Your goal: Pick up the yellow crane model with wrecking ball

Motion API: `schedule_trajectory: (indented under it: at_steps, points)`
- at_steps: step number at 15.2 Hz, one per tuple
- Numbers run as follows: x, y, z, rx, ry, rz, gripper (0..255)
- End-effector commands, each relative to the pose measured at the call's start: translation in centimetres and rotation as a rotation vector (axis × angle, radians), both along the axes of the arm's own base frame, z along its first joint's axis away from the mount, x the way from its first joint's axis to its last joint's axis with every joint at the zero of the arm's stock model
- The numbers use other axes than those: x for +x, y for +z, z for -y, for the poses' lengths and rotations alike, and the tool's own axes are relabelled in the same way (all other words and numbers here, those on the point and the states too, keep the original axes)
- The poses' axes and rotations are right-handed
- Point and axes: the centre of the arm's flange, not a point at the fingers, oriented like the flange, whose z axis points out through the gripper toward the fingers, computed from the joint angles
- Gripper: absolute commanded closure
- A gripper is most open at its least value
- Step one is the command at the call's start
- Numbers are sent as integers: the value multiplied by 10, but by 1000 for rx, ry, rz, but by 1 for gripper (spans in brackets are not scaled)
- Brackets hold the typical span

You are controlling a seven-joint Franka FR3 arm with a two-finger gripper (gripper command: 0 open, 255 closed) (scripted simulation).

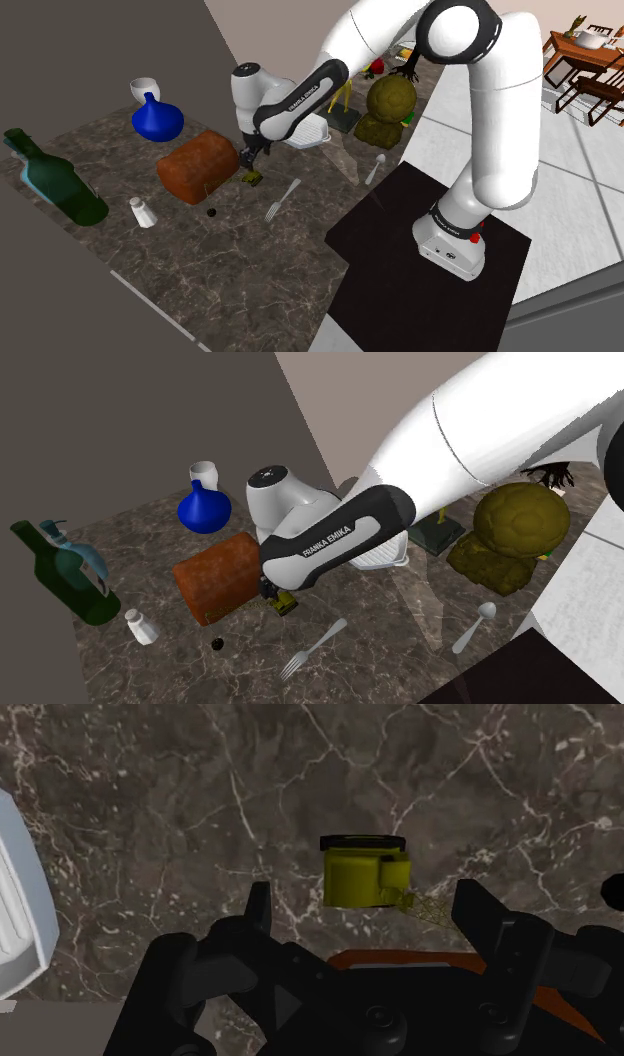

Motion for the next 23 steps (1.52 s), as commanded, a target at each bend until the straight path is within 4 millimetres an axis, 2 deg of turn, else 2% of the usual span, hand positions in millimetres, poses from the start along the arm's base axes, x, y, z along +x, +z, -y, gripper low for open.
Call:
schedule_trajectory:
  at_steps: [1,2,9,11,12,21,23]
  points:
    - [12,-21,-13,-2,0,-3,0]
    - [17,-29,-18,-2,0,-5,0]
    - [17,-66,-18,-2,0,-5,0]
    - [17,-69,-18,-2,0,-5,0]
    - [17,-70,-18,-2,0,-5,255]
    - [17,-69,-18,-2,0,-5,255]
    - [17,-59,-18,-2,0,-5,255]
